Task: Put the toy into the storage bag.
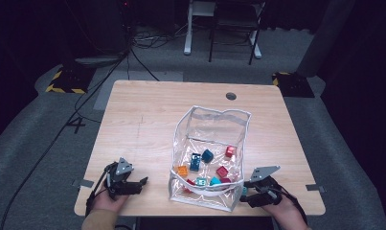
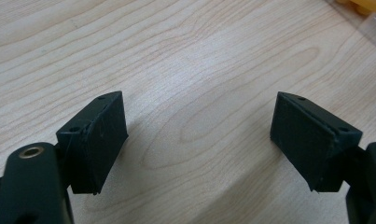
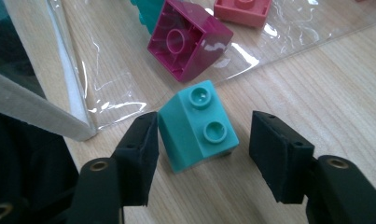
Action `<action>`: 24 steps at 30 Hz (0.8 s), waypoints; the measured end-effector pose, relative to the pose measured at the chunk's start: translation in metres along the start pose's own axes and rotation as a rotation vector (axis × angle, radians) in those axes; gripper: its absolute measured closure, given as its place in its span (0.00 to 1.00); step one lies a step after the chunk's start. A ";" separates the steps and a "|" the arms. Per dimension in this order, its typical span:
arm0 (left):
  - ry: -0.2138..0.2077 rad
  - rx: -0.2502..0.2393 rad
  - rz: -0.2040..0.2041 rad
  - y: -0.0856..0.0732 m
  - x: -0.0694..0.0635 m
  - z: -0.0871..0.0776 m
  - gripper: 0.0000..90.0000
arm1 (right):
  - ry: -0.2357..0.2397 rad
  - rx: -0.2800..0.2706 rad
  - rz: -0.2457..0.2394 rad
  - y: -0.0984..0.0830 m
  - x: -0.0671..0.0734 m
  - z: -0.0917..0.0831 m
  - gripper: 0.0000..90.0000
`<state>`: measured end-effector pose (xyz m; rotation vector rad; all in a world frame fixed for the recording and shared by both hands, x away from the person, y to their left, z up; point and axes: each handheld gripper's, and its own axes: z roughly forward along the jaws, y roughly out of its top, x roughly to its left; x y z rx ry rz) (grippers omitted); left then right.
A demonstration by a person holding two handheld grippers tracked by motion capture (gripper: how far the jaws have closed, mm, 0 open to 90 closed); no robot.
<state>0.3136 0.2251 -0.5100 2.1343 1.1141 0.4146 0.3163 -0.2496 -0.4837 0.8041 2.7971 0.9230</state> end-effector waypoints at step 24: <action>0.000 0.000 0.000 0.000 0.000 0.000 0.21 | -0.054 -0.038 0.013 0.004 -0.005 -0.018 0.66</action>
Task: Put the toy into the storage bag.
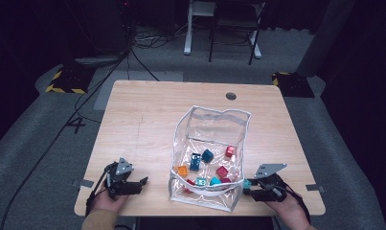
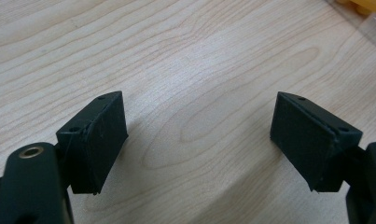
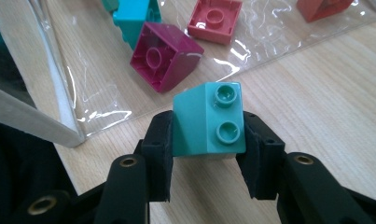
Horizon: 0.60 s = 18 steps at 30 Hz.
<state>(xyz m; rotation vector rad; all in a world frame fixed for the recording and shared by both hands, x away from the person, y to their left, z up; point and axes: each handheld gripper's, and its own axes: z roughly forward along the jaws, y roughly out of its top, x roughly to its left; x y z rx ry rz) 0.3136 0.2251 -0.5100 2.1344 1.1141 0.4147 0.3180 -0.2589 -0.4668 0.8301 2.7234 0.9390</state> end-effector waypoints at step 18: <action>0.000 0.001 0.001 0.000 0.000 0.000 0.21 | -0.027 -0.070 0.012 0.014 -0.010 -0.044 0.66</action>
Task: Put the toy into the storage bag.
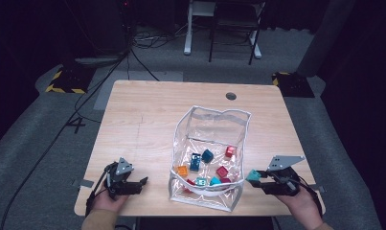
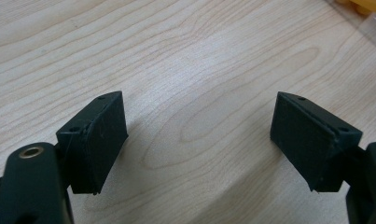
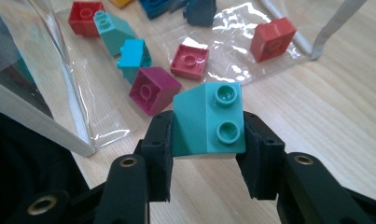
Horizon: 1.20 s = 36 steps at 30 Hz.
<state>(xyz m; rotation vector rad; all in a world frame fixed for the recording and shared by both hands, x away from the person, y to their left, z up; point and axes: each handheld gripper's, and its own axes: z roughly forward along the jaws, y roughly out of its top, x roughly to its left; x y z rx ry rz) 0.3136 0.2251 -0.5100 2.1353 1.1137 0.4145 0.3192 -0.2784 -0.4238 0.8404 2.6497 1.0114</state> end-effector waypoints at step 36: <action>0.002 0.000 -0.002 -0.001 -0.001 0.000 0.21 | -0.021 -0.155 -0.014 0.068 -0.018 -0.083 0.66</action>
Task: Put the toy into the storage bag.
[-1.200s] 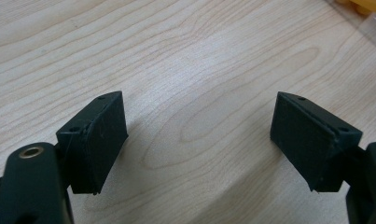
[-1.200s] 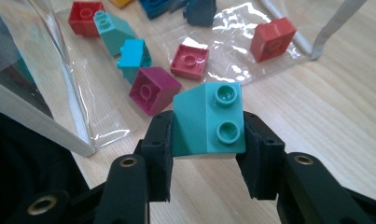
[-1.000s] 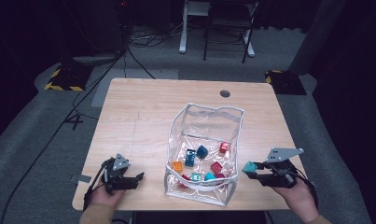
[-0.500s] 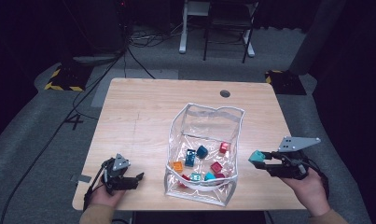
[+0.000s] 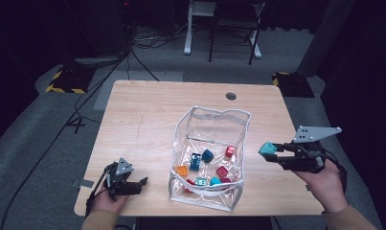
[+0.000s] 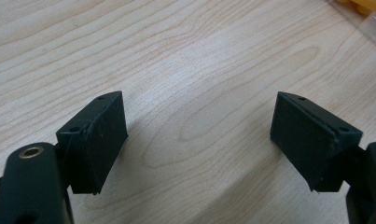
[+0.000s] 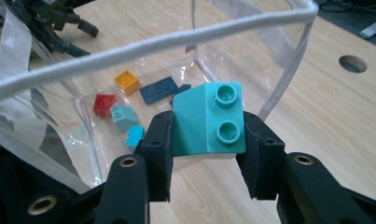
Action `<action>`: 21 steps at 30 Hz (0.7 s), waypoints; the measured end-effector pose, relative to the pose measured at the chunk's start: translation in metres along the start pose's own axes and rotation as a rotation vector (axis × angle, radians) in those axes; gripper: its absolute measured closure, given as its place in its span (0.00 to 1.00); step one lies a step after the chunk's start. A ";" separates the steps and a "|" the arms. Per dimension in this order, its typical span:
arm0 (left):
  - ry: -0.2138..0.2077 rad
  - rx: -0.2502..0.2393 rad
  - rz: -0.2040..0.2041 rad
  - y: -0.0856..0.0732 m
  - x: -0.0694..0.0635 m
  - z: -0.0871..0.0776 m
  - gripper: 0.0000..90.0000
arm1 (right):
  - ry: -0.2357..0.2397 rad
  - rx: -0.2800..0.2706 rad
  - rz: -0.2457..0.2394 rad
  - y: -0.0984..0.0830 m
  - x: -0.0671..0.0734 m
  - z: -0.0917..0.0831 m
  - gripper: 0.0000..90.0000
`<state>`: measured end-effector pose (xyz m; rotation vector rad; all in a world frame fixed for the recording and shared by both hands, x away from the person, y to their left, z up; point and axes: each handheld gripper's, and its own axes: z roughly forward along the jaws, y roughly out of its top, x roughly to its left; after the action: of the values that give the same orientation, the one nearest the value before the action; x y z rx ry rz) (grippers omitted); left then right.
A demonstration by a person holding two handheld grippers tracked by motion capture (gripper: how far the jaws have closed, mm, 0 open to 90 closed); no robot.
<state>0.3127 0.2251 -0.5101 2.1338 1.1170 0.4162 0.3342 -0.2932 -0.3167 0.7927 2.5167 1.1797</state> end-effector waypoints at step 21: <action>0.003 -0.002 0.000 -0.001 -0.001 -0.001 0.21 | 0.037 -0.063 -0.037 0.058 0.000 0.001 0.66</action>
<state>0.3113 0.2252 -0.5103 2.1324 1.1177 0.4199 0.3559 -0.2622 -0.2726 0.7118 2.4988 1.2664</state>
